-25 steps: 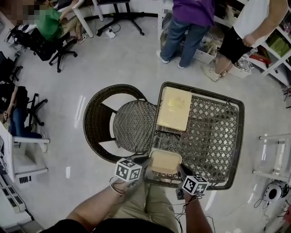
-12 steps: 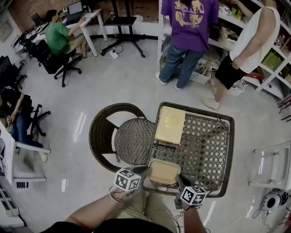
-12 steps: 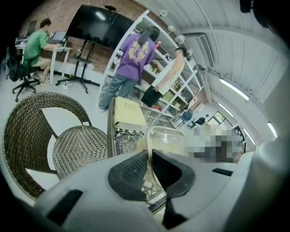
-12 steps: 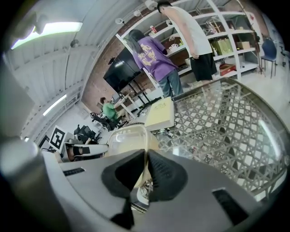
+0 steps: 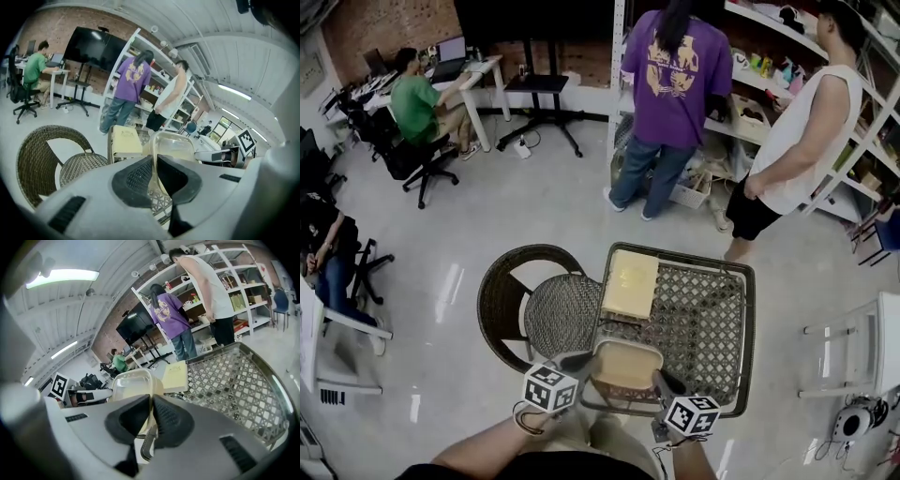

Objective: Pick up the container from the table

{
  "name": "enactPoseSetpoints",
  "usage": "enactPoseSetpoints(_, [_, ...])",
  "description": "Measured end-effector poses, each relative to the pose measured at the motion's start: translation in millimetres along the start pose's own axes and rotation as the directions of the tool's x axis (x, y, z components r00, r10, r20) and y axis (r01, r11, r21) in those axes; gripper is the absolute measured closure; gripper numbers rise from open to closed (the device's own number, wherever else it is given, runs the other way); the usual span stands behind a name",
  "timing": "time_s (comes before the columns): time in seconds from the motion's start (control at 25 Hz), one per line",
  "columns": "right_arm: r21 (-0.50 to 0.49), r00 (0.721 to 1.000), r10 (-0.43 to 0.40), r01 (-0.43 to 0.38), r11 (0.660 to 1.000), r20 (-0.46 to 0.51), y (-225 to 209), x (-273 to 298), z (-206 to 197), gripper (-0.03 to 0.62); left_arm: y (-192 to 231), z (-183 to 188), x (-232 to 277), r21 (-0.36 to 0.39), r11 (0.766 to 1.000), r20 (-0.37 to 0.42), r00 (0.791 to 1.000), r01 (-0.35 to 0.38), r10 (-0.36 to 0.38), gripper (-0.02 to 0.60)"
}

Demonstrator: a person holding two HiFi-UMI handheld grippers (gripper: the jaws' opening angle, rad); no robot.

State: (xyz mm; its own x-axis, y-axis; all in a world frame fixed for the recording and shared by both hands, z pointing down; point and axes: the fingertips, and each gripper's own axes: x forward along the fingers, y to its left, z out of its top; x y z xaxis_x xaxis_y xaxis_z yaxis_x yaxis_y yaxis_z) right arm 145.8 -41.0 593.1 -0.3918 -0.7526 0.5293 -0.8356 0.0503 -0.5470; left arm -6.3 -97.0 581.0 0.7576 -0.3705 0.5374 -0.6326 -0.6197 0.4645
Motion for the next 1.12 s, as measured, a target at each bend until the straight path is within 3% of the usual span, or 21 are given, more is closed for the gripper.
enactPoseSetpoints(0.48, [-0.099,0.985,0.042,-0.026,0.995,0.165,52,-51,79,0.565,-46,90,-46,0.121,0.993,0.161,0.987,0.006,-0.026,0.546])
enactPoseSetpoints(0.76, [-0.158,0.954,0.089,-0.045,0.986,0.287,78,-78,116,0.565,-74,136,-75,0.223,0.975,0.303,0.952,-0.026,-0.044,0.548])
enactPoseSetpoints(1.12, [-0.269,0.923,0.135,-0.036,0.962,0.359,127,-94,158,0.565,-80,177,-116,0.257,0.966,0.397,0.915,-0.039,-0.069,0.548])
